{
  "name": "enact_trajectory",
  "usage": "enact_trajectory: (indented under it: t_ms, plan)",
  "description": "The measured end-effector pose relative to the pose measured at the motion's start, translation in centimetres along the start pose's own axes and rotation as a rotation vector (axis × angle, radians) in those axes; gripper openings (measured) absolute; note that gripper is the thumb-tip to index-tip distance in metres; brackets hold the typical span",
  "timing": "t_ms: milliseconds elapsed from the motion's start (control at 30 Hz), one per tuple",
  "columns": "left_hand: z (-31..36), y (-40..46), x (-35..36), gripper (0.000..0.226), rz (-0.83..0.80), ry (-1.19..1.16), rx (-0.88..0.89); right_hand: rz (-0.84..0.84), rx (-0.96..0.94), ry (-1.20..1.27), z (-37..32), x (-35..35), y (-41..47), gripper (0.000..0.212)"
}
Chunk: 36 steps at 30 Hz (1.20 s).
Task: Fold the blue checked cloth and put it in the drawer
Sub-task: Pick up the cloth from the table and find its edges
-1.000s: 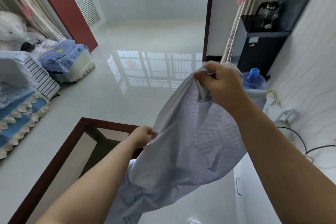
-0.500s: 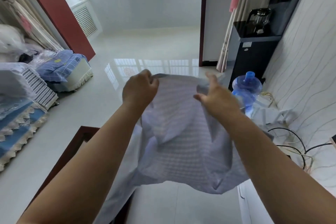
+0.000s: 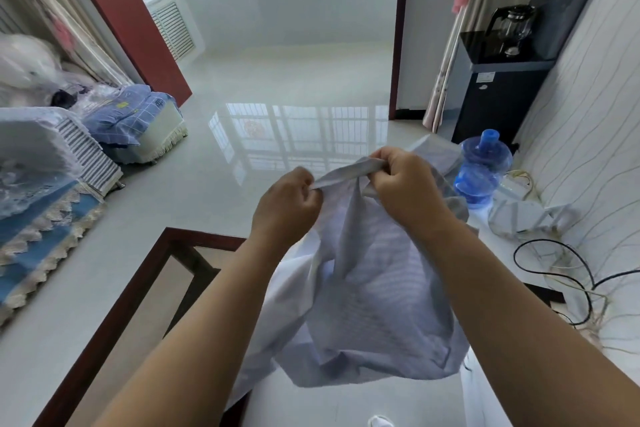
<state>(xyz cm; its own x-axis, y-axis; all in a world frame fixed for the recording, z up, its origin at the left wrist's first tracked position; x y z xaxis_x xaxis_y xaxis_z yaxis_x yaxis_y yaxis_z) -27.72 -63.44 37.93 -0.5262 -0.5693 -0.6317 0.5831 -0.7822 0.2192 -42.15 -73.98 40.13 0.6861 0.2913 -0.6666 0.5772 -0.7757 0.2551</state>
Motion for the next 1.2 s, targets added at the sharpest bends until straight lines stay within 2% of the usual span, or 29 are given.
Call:
enact_trajectory:
  t_ms: [133,233,267,367,467,567,667,767,833,900,967,1033,1100,1200]
  plan:
    - [-5.1,0.1,1.8,0.023,-0.076,-0.031,-0.203,0.026,-0.037,0.056,-1.7,-0.9,-0.3,0.019]
    - [-8.3,0.0,2.7,0.018,-0.036,-0.077,-0.349,0.067,-0.039,0.133,-2.7,-2.5,-0.3,0.020]
    - [-9.1,0.0,3.0,0.013,-0.011,-0.109,-0.372,0.075,-0.044,0.131,-3.0,-3.0,-0.4,0.020]
    - [-10.3,0.5,4.1,0.019,-0.002,-0.250,-0.388,0.119,-0.043,0.068,-3.1,-4.3,-0.2,0.020]
    - [-10.1,1.8,3.0,0.020,0.099,-0.357,-0.377,0.253,0.078,-0.041,-0.3,-5.9,0.9,0.019]
    - [-6.9,3.2,-0.9,0.021,0.245,-0.217,-0.182,0.373,0.262,-0.205,5.3,-6.9,2.1,0.021]
    - [-0.5,4.1,-4.3,0.020,0.353,0.108,0.174,0.320,0.491,-0.313,10.4,-6.6,2.2,0.028]
    - [5.0,5.4,-5.1,0.026,0.402,0.347,0.387,0.264,0.557,-0.322,11.4,-6.0,1.7,0.035]
    - [7.2,6.6,-5.1,0.032,0.384,0.476,0.421,0.241,0.488,-0.317,10.4,-5.6,1.8,0.054]
    - [8.6,7.5,-4.4,0.033,0.329,0.544,0.438,0.174,0.334,-0.202,8.1,-5.0,1.9,0.070]
    - [10.2,7.5,-2.5,0.031,0.192,0.543,0.458,0.050,0.149,-0.030,5.2,-3.9,1.7,0.080]
    - [11.6,6.5,0.1,0.029,0.000,0.482,0.484,-0.088,0.020,0.015,2.6,-2.7,1.6,0.082]
    - [11.7,5.3,1.8,0.026,-0.136,0.405,0.490,-0.196,-0.021,-0.045,1.4,-1.8,1.9,0.066]
    - [9.6,4.3,1.9,0.026,-0.183,0.186,0.355,-0.227,-0.026,-0.101,1.7,-1.3,2.2,0.005]
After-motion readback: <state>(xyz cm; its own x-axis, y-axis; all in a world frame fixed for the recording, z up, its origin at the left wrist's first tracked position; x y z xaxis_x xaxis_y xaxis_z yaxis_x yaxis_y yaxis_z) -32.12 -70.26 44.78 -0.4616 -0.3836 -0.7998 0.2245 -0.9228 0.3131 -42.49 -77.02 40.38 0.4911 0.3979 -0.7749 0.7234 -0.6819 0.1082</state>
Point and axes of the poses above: each hand's wrist, its own y-axis towards the middle knuckle, its own x-axis out of the palm, z = x × y, the point moved 4 cm from there along y, towards the middle knuckle, and after that the axes turned 15 degrees about -y, right-handed, at the moved point
